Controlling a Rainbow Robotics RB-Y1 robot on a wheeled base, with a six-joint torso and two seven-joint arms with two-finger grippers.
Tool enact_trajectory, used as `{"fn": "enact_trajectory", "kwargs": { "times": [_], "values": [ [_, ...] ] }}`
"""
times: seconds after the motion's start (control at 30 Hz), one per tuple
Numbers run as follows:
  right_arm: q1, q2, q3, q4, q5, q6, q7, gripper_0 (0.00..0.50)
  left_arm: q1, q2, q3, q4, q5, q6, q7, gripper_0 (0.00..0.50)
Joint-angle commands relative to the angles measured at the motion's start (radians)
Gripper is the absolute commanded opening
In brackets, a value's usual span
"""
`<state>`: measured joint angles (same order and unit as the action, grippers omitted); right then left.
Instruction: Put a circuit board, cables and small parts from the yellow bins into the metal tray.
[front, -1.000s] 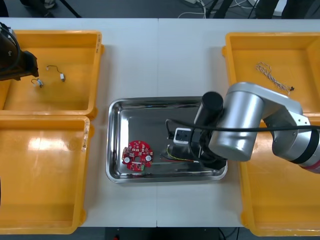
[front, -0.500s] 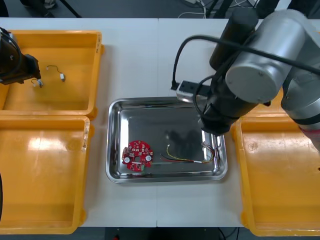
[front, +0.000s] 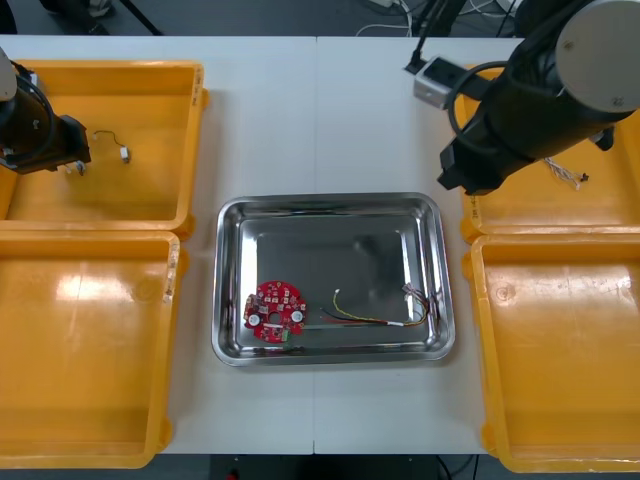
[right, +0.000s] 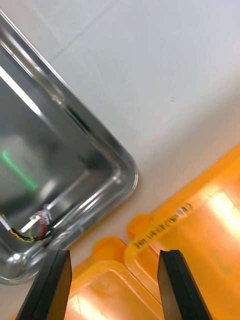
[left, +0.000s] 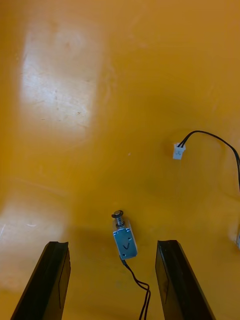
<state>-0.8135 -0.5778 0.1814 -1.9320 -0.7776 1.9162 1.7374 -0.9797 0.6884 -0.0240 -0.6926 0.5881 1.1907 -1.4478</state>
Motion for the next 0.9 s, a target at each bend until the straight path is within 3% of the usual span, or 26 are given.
{"fn": "enact_trajectory", "kwargs": {
  "times": [0.03, 0.2, 0.57, 0.9],
  "values": [
    [-0.049, -0.056, -0.132, 0.081, -0.002, 0.004, -0.019, 0.5, -0.014, 0.03, -0.043, -0.01, 0.024, -0.034, -0.092, 0.5],
    [-0.075, -0.063, -0.211, 0.18, 0.041, 0.004, -0.002, 0.5, -0.011, 0.03, -0.059, -0.01, 0.033, -0.037, -0.089, 0.5],
    [-0.116, -0.071, -0.341, 0.375, 0.216, 0.004, 0.042, 0.5, 0.019, 0.025, -0.071, -0.01, 0.042, -0.068, -0.095, 0.5],
    [-0.118, -0.106, -0.421, 0.519, 0.259, 0.004, 0.08, 0.5, 0.036, 0.026, -0.085, -0.01, 0.049, -0.089, -0.1, 0.5]
  ]
}}
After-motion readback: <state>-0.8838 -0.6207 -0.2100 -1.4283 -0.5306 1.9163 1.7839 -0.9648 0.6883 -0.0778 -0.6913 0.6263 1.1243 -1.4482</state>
